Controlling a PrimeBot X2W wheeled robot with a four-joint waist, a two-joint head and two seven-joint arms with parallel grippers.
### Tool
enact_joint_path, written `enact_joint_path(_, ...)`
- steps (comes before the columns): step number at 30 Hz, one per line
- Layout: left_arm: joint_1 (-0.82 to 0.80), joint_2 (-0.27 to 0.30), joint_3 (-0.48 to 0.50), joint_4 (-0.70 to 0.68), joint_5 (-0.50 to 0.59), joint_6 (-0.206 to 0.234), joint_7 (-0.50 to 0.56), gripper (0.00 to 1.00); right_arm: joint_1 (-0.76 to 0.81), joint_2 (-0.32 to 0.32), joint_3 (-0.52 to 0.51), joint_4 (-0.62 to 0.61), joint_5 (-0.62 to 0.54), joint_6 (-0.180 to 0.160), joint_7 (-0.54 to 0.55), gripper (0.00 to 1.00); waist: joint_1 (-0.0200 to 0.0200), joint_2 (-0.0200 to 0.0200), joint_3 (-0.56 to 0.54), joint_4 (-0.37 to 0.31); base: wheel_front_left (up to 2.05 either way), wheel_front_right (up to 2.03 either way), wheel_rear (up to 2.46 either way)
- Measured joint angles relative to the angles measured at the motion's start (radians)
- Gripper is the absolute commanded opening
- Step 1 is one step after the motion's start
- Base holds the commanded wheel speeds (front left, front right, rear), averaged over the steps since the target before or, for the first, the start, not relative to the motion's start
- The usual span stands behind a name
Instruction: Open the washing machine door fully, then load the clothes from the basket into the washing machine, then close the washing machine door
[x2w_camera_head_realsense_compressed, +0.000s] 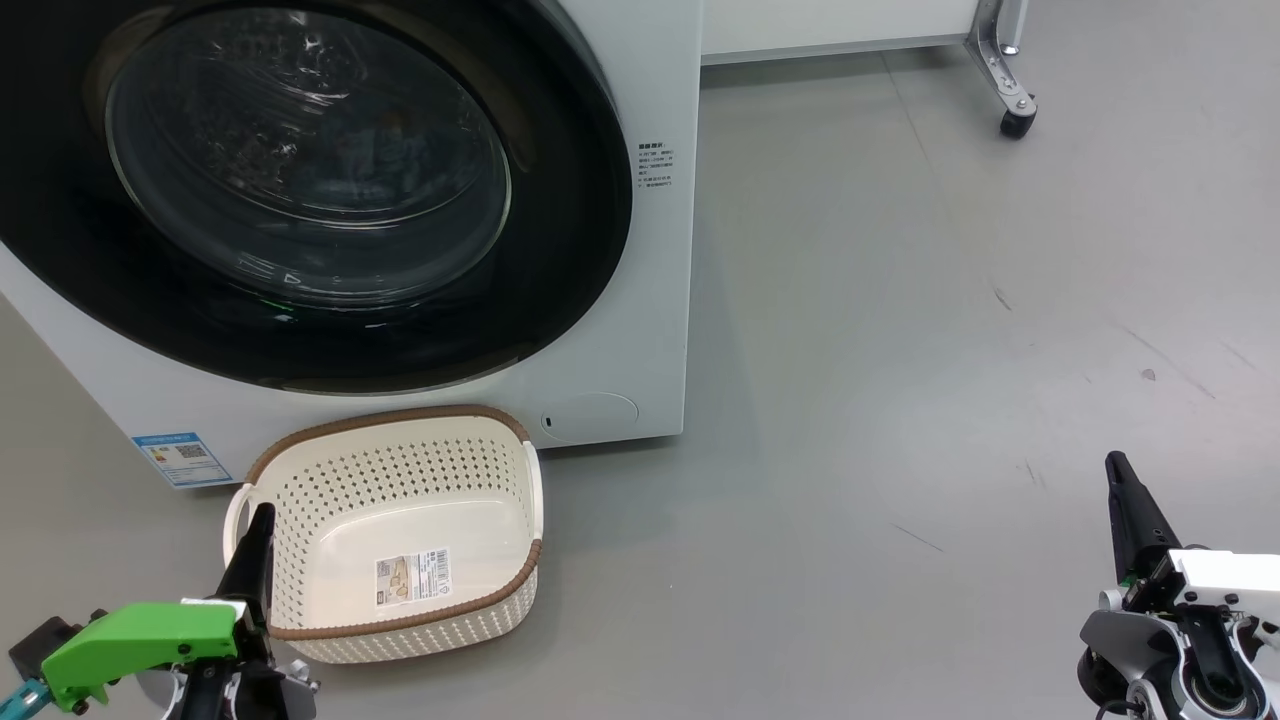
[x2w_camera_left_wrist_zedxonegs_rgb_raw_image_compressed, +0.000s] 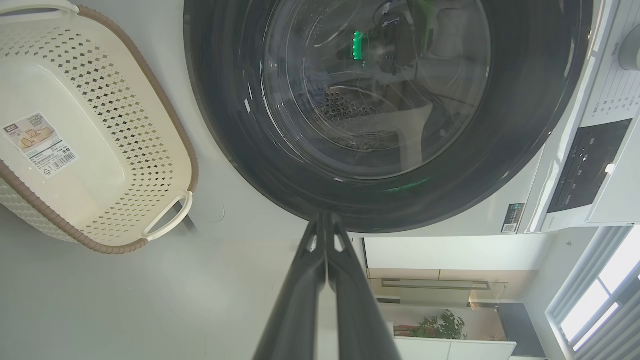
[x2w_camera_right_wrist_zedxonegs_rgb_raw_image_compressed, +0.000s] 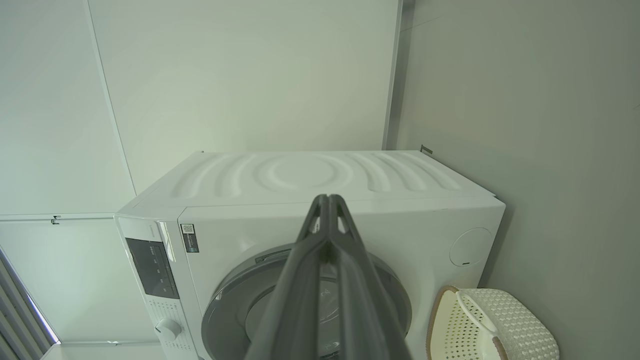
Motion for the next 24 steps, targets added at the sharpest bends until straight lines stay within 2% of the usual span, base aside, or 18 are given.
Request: enact_joint_path(24,0.000,0.000,0.004,0.000,0.000,0.000,0.000,0.00,-0.001,0.003,-0.002,0.005,0.000,0.000,0.007,0.00,0.0000,0.0000,0.000,0.000,0.00,0.00,0.00)
